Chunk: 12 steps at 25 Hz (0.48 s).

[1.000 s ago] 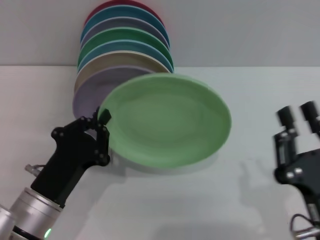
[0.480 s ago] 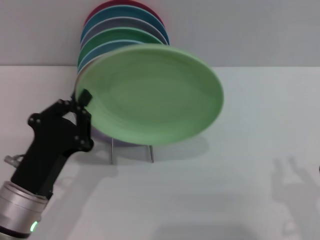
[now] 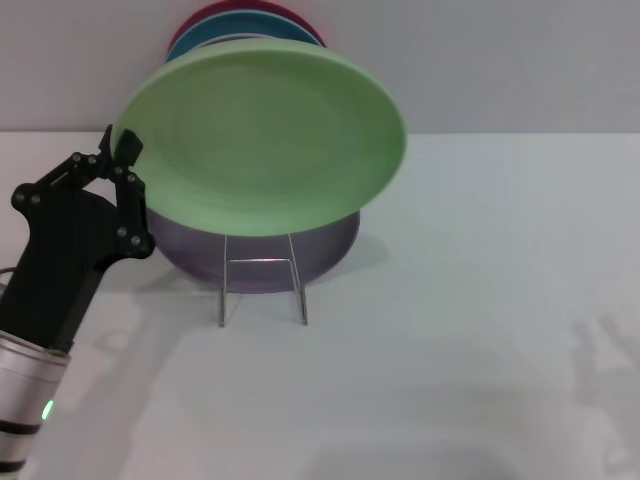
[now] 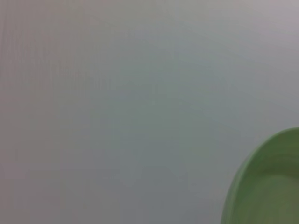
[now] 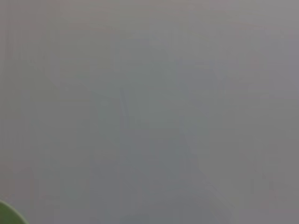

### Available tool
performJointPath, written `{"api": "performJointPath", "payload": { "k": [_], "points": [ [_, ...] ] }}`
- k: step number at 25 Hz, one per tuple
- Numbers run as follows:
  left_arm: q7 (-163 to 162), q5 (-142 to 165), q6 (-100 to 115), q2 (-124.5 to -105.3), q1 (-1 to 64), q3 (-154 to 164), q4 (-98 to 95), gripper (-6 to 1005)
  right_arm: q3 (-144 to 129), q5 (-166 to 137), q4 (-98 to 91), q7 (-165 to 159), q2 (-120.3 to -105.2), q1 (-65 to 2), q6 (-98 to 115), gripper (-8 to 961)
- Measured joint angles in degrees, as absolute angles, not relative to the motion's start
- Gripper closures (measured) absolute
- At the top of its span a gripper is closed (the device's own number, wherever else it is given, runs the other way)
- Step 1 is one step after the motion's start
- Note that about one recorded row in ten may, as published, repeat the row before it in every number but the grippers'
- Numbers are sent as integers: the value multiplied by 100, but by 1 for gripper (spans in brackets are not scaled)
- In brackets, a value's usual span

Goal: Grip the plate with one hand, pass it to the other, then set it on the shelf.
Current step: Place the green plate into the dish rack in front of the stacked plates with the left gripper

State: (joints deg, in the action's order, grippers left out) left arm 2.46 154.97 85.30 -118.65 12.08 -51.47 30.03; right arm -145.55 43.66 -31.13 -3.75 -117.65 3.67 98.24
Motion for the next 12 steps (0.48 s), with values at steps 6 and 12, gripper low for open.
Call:
{"api": "performJointPath", "payload": {
  "k": [6,12],
  "points": [
    [587,15521,8840,-11854,1467,-5296,2431,947,-14368,4368,-2878,-392,-11814,355,9795,651],
    [703,15569,8971,-11828,1489,-5280,2332,944,-14304,4374,-2787,-402,-11817,331,9749,649]
  ]
}}
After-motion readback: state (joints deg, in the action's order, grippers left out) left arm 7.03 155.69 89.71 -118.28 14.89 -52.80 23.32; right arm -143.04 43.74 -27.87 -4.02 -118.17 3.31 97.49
